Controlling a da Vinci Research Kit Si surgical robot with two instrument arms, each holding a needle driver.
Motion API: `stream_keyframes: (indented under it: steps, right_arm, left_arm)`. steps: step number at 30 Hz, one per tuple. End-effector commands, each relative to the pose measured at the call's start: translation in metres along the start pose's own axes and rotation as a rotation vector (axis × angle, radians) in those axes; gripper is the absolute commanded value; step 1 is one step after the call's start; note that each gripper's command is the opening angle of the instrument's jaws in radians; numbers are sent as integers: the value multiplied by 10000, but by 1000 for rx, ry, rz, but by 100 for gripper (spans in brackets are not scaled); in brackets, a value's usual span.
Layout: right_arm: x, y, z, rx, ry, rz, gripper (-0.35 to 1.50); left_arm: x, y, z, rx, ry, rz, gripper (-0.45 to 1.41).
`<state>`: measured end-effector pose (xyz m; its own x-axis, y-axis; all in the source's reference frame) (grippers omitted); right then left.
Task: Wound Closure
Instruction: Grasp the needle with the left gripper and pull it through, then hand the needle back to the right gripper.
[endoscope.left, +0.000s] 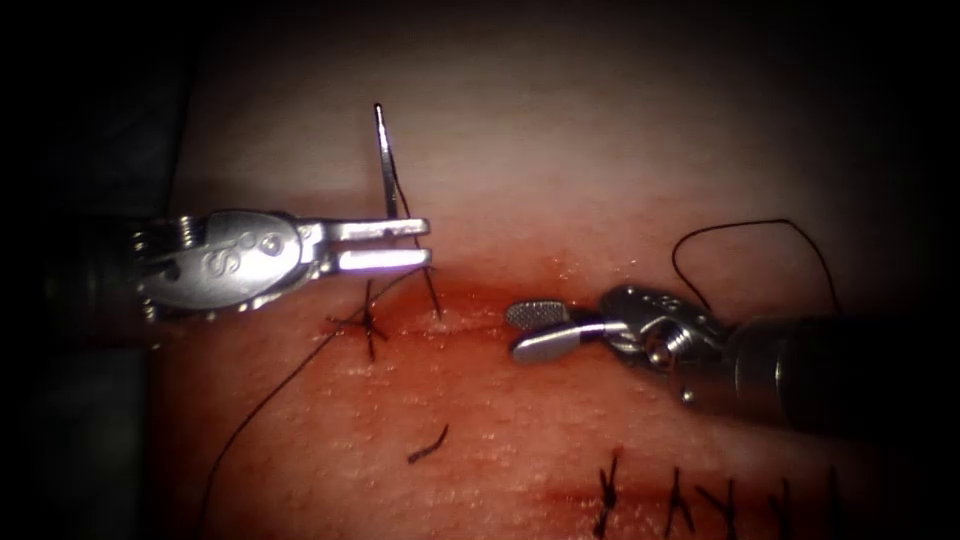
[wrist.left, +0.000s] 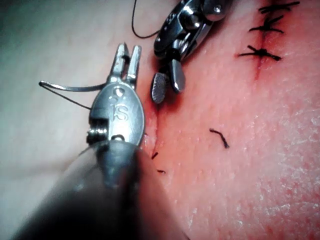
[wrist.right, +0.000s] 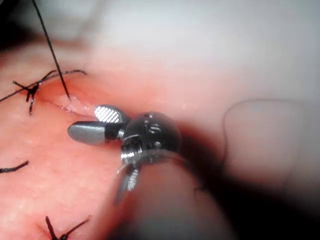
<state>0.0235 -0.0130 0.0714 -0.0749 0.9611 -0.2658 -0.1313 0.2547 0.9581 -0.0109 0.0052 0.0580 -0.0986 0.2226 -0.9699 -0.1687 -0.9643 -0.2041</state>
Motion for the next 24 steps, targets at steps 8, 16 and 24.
stream_keyframes:
  steps: [8,16,24]
  right_arm:
    - [-3,-1,7,2,1,65,83]
    - [3,-6,7,6,13,116,76]
    - [16,-13,7,18,42,204,113]
  left_arm:
    - [3,-30,8,34,9,56,-45]
    - [10,-43,16,42,6,76,-45]
    - [-12,12,27,-4,-4,140,-45]
